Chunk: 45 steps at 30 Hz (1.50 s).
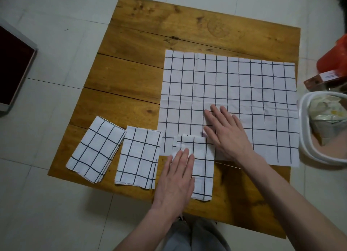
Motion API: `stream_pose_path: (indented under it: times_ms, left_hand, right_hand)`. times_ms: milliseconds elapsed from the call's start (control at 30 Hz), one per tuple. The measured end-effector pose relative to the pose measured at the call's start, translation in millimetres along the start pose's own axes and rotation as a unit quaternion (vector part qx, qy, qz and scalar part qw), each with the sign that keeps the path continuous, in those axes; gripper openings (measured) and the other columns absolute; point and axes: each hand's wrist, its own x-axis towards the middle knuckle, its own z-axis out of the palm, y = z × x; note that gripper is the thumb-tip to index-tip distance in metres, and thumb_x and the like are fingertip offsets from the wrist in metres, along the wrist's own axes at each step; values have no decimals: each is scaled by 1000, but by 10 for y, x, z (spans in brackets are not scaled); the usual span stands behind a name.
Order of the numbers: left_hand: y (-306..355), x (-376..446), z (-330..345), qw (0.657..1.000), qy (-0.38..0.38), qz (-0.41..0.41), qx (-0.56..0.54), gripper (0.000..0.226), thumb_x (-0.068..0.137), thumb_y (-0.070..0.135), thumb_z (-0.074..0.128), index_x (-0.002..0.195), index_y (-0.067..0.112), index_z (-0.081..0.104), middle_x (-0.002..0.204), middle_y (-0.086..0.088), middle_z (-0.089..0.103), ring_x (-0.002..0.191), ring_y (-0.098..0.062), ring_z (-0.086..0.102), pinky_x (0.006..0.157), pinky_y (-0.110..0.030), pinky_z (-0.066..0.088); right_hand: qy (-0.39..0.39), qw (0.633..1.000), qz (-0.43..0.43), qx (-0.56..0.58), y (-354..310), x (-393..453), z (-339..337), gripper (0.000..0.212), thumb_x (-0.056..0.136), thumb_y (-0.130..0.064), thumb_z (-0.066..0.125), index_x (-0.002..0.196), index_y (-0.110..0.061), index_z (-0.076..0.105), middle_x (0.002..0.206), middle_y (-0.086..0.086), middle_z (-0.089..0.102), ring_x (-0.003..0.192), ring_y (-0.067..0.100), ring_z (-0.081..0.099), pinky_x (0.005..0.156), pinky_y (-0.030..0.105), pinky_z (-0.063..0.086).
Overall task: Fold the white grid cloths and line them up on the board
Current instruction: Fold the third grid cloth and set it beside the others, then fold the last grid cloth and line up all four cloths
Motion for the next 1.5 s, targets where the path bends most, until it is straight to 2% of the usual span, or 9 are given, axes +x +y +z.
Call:
stream_pose_path:
  times_ms: [133, 300, 467, 600, 833, 933, 1167, 1367, 1500]
  left_hand:
    - [-1, 13, -26, 1000, -3, -7, -2, 65, 100, 41, 33, 158, 9, 34, 164, -15, 37, 152, -30, 35, 123, -49, 27]
    - [30, 54, -106, 1000, -4, -21, -12, 67, 92, 40, 67, 149, 11, 49, 154, -13, 51, 144, -29, 48, 118, -48, 40]
    - [52, 199, -228, 998, 34, -39, -28, 52, 100, 42, 44, 144, 14, 51, 143, -9, 57, 134, -26, 53, 114, -46, 46]
    - [56, 341, -334, 997, 53, -45, -33, 54, 100, 41, 53, 146, 13, 48, 143, -8, 56, 134, -26, 51, 116, -44, 43]
    - [93, 429, -659, 996, 40, -67, -43, 55, 105, 42, 42, 151, 12, 44, 150, -11, 51, 141, -27, 46, 120, -47, 38]
    - [198, 432, -933, 994, 45, -82, -55, 56, 104, 42, 39, 151, 12, 45, 152, -11, 51, 143, -28, 46, 120, -49, 39]
    - [646, 563, -1739, 989, 67, -121, -59, 58, 103, 42, 52, 151, 11, 48, 154, -11, 52, 145, -27, 47, 119, -48, 41]
    - [1155, 782, -2363, 975, 90, -192, -67, 56, 105, 41, 46, 152, 10, 47, 154, -12, 51, 146, -28, 45, 120, -49, 38]
    - [1609, 927, -2699, 956, 109, -265, -71, 56, 108, 43, 35, 152, 9, 46, 153, -12, 52, 145, -28, 45, 122, -48, 36]
  right_hand:
    - [-2, 1000, -7, -8, 94, 302, -113, 74, 99, -66, 2, 167, -36, 5, 175, -11, -3, 162, 17, -6, 130, 46, 4]
    - [2, 1000, -4, -5, 160, 653, -276, 65, 109, -58, 17, 167, -32, 7, 175, -7, -4, 162, 19, -7, 130, 47, 1]
    - [11, 1000, -16, -14, 142, 742, -318, 61, 111, -51, 28, 166, -29, 18, 176, -2, 8, 162, 25, 1, 130, 48, 7]
    - [29, 999, -29, -11, 126, 654, -343, 60, 111, -51, 27, 166, -29, 19, 176, -3, 9, 162, 22, 1, 130, 47, 7]
    - [54, 998, -26, 24, 27, -19, -698, 64, 110, -57, 20, 166, -28, 17, 175, -4, 10, 162, 18, 3, 131, 47, 11]
    - [59, 997, -12, 40, -4, -341, -921, 68, 108, -58, 20, 167, -27, 13, 175, -4, 9, 162, 18, 4, 131, 45, 11]
    - [82, 997, -7, 4, 118, -843, -1648, 71, 105, -60, 14, 167, -26, 13, 174, -4, 11, 161, 16, 3, 129, 41, 4]
    - [147, 988, -25, -29, 532, -1059, -2291, 68, 107, -55, 27, 162, -16, 34, 167, 6, 36, 157, 26, 29, 126, 50, 28]
    - [154, 983, -95, -31, 882, -1085, -2686, 66, 108, -55, 30, 158, -14, 43, 161, 9, 46, 152, 28, 39, 123, 50, 34]
